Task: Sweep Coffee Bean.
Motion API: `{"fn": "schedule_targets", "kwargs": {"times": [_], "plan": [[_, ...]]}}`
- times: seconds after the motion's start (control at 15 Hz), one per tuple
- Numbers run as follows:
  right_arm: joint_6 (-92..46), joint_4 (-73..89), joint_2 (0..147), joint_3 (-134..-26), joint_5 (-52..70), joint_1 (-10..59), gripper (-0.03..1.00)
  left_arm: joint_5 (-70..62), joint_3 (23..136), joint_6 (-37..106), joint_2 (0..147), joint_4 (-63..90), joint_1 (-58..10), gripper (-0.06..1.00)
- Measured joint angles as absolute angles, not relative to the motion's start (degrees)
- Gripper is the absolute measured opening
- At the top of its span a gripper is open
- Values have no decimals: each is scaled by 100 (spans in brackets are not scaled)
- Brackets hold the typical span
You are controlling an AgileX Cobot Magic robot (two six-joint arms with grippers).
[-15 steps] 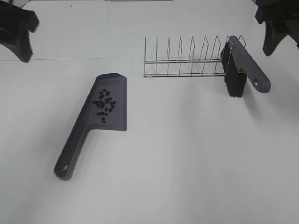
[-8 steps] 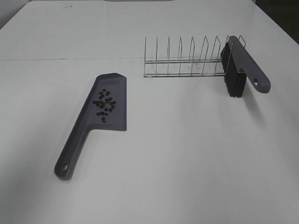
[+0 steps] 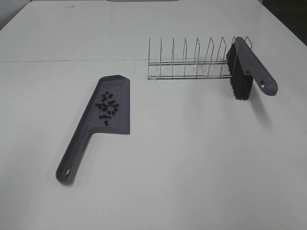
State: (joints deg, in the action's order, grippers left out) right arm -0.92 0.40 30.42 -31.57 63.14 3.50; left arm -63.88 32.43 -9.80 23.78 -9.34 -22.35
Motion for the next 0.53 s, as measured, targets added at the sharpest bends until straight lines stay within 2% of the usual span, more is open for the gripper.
{"fn": "schedule_targets", "kwargs": {"times": [0.4,0.53], "plan": [[-590,441,252,-2905,6136,350,66,-6102,2859,223,1375,0,-2235,68],[-773,584,-23,-2905,6131,350,66,-6085,2859,390,1375,86,-2235,68]]}}
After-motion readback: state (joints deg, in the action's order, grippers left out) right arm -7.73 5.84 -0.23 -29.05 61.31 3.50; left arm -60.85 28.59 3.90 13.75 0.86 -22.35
